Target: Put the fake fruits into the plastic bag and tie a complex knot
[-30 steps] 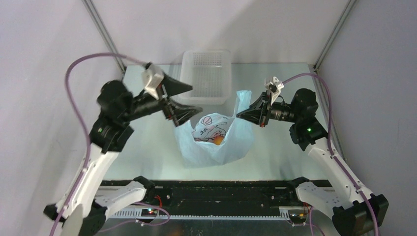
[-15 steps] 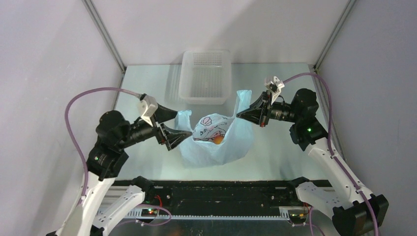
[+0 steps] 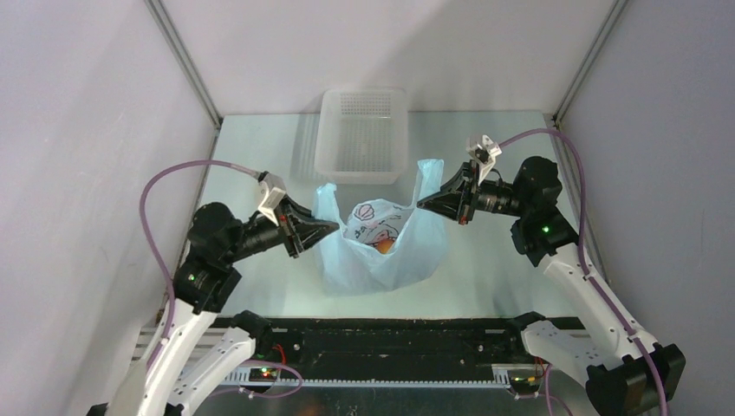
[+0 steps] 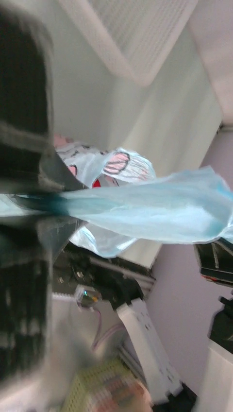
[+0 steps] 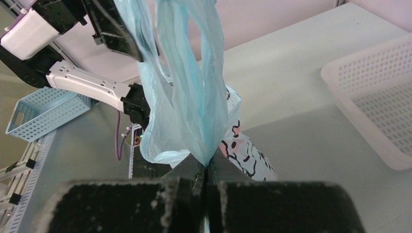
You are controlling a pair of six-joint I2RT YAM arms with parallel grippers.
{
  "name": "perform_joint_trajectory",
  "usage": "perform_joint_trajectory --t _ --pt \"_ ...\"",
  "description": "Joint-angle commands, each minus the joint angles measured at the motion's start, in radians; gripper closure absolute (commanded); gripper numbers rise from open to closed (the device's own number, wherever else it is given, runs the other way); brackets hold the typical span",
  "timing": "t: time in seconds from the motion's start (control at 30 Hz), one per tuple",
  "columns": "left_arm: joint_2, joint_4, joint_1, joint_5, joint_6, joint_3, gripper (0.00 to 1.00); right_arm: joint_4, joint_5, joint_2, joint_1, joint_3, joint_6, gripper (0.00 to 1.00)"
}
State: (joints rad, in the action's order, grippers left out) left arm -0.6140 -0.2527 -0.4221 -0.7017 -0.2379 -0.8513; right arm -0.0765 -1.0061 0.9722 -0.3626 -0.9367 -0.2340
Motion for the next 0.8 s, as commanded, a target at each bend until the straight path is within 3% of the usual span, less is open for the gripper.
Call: perform_joint_trajectory --t 0.0,0.07,0.17,0.27,0.4,0.53,0.77 --pt "-0.076 0.168 0.007 -0.098 -0.097 0.002 0.91 0.022 0.002 -0.04 -0.006 0.001 0.036 1.0" --pt "-0.117 0.158 0.008 -0.126 -0.085 -0.017 1.0 0.056 0.015 -0.05 -0.014 0.0 0.064 1.0" --pt "-0.191 0.126 0.005 -0.184 -0.062 -0.062 1.0 0.179 0.047 -0.059 -0.045 -0.018 0.126 1.0" --pt "-0.272 -0.025 -0.008 -0.206 0.033 -0.135 1.0 0.27 0.094 -0.053 -0.079 -0.043 0.201 1.0" --pt "-0.384 -0.281 -0.047 -0.182 0.198 -0.259 1.0 0.393 0.142 -0.021 -0.15 -0.102 0.276 1.0" --pt "-0.465 -0.394 -0.092 -0.143 0.292 -0.345 1.0 0.529 0.205 0.029 -0.234 -0.162 0.34 1.0" --pt "-0.575 -0.549 -0.178 -0.053 0.384 -0.448 1.0 0.621 0.256 0.1 -0.317 -0.212 0.385 1.0"
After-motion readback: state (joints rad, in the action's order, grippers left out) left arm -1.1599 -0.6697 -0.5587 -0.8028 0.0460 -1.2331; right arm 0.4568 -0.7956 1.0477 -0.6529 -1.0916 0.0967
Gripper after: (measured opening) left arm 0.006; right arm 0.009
